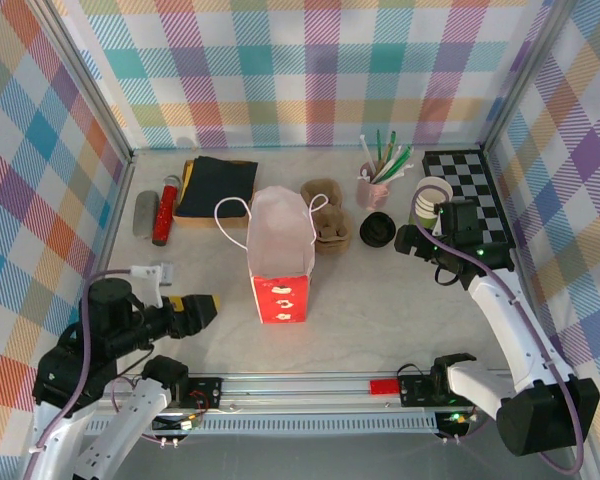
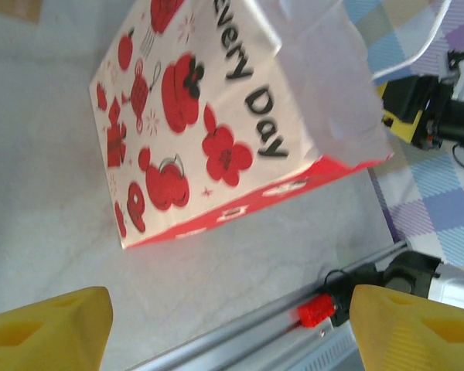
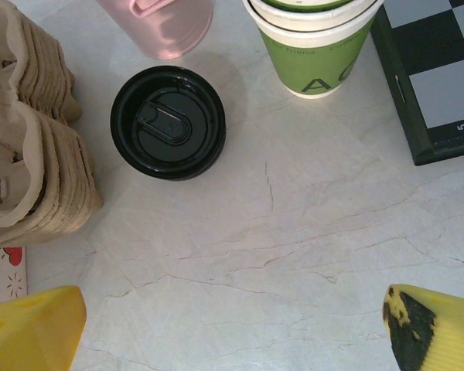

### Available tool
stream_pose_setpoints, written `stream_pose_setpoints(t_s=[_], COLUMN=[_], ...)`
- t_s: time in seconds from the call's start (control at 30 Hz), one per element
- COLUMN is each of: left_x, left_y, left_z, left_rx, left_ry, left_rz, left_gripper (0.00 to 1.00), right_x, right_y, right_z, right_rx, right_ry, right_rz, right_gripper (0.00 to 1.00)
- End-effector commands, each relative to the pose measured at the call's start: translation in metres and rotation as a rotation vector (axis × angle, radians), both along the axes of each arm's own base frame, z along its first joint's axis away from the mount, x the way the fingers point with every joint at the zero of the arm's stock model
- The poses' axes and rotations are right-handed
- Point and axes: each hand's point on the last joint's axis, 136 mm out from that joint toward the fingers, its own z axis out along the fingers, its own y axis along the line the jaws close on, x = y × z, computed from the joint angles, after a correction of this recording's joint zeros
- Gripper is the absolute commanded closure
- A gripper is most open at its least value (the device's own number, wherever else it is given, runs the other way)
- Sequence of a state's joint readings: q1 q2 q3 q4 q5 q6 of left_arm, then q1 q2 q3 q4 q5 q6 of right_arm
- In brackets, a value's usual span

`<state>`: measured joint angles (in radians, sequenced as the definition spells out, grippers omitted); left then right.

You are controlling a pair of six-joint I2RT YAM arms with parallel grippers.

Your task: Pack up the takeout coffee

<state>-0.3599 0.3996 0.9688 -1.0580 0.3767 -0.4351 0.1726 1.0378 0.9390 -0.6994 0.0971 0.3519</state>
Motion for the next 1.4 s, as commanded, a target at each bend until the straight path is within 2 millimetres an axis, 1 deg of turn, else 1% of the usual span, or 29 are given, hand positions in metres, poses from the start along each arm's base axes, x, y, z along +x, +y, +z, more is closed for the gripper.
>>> stream_pose_setpoints(t_s=[0.0,0.07,0.13,0.2,0.27,0.3,0.4,0.43,0.5,0.57,0.7,0.77,0.87,0.97,1.23,1.37], left_x=[-0.006,-0.003,0.002,0.010,0.021,0.027,0.039,0.040,0.039,0.036,0.035,0.034,0.031,0.034,0.053,0.060], left_y=[-0.009,-0.007,-0.007,-0.006,-0.016,-0.020,-0.037,-0.049,-0.068,-0.080,-0.095,-0.099,-0.111,-0.122,-0.136,-0.145], left_z=[-0.007,-0.017,-0.010,0.003,0.016,0.015,-0.002,-0.009,-0.018,-0.025,-0.043,-0.058,-0.084,-0.101,-0.121,-0.136], left_rx=[-0.046,-0.018,-0.005,0.013,-0.009,-0.003,0.109,0.174,0.347,0.447,0.424,0.436,0.429,0.401,0.380,0.389], left_ry=[0.032,0.042,0.021,-0.017,-0.036,-0.036,-0.041,-0.060,-0.119,-0.124,-0.073,-0.029,0.039,0.067,0.055,0.064], left_rz=[-0.046,-0.035,-0.033,-0.021,-0.051,-0.062,-0.107,-0.134,-0.176,-0.198,-0.206,-0.209,-0.224,-0.206,-0.124,-0.101], left_gripper=[0.21,0.21,0.21,0.21,0.23,0.23,0.23,0.23,0.22,0.21,0.21,0.21,0.21,0.21,0.19,0.19], right_x=[0.004,0.006,0.009,0.012,0.014,0.015,0.018,0.019,0.019,0.020,0.020,0.019,0.017,0.016,0.014,0.015], right_y=[0.000,0.001,0.001,0.002,0.004,0.004,0.004,0.003,0.002,0.001,-0.003,-0.005,-0.006,-0.006,-0.006,-0.005], right_z=[0.005,0.002,0.000,-0.002,-0.004,-0.006,-0.010,-0.011,-0.012,-0.012,-0.014,-0.016,-0.019,-0.022,-0.025,-0.024], right_rx=[-0.011,-0.016,-0.024,-0.026,-0.027,-0.029,-0.042,-0.050,-0.066,-0.082,-0.111,-0.121,-0.124,-0.117,-0.114,-0.108], right_ry=[0.002,0.012,0.017,0.021,0.026,0.031,0.039,0.039,0.045,0.046,0.045,0.050,0.058,0.062,0.060,0.060], right_rz=[-0.008,-0.009,-0.009,-0.012,-0.011,-0.013,-0.015,-0.015,-0.016,-0.012,-0.014,-0.016,-0.019,-0.023,-0.029,-0.027], right_gripper=[0.02,0.02,0.02,0.02,0.02,0.02,0.02,0.02,0.02,0.02,0.01,0.01,0.01,0.01,0.01,0.01])
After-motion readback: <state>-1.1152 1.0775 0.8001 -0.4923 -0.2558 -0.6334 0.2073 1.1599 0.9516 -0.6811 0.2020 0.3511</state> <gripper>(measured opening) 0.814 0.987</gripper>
